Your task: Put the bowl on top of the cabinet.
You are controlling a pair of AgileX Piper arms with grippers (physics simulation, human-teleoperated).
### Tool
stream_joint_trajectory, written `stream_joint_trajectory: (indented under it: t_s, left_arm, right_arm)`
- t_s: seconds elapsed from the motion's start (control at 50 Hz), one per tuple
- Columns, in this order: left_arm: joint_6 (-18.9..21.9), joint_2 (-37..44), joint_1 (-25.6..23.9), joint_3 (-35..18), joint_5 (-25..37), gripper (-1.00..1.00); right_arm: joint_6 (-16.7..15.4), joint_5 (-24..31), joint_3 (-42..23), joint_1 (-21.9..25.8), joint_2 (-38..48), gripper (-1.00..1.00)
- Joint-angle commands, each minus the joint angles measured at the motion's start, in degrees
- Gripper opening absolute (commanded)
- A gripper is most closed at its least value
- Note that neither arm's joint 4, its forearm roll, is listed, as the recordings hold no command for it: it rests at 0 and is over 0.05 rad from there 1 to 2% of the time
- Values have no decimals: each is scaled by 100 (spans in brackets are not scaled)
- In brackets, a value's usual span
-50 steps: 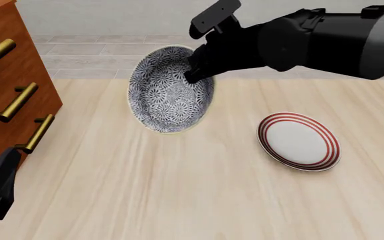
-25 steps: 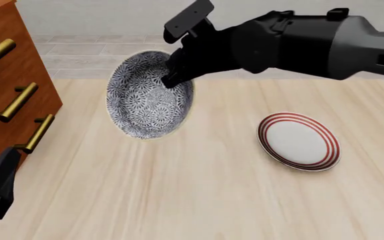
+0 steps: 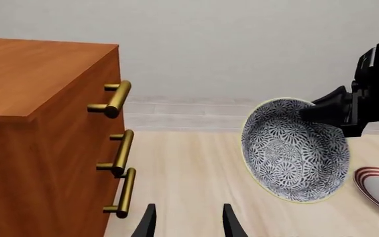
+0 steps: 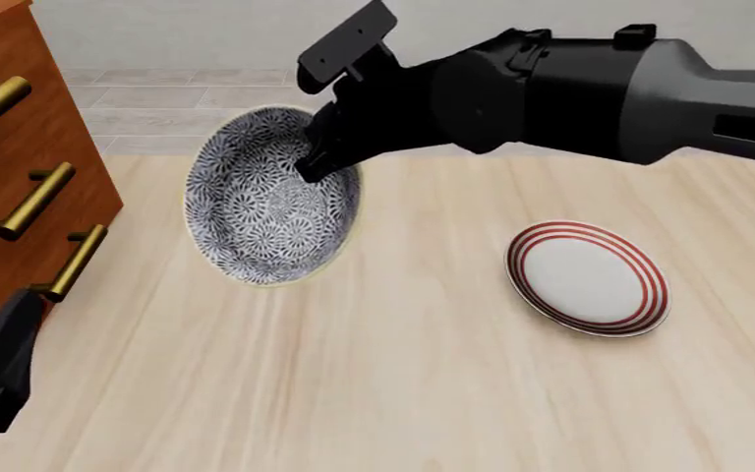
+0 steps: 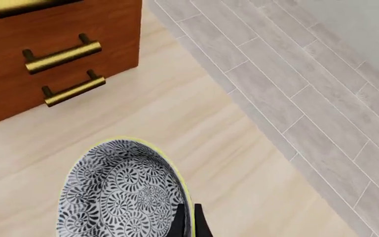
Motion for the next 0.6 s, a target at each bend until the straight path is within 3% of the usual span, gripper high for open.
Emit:
stream_joint_trajectory:
  t_s: [0.02,0.14,0.18,0.26,0.46,0.5,0.52,0.6]
  left_arm:
    - [-368,77,-209,-120,-4,100]
    - [-367,264,-346,-303,-68,100]
    - [-749,208,-401,-413,0,100]
    - [-1039,119,-515,-560,142,100]
    - [-938,766,-823,-986,-35,100]
    - [-985,773,-851,-1029,-31,100]
    - [-1195,749,-865,-1059,-38,100]
    - [-1241,852,-926,-1203,-99,100]
  right_arm:
    - [60,-37,-23,61,-37,-100]
    - [63,-49,4,51,-67,-100]
    - [65,-56,26,24,-86,-100]
    - [34,-64,42,24,-102,-100]
    - [15,-77,81,22,-139,-100]
    - [14,-78,85,13,-144,-100]
    - [9,-78,89,18,-147,-100]
    - [-7,-80,100,21,-163,-100]
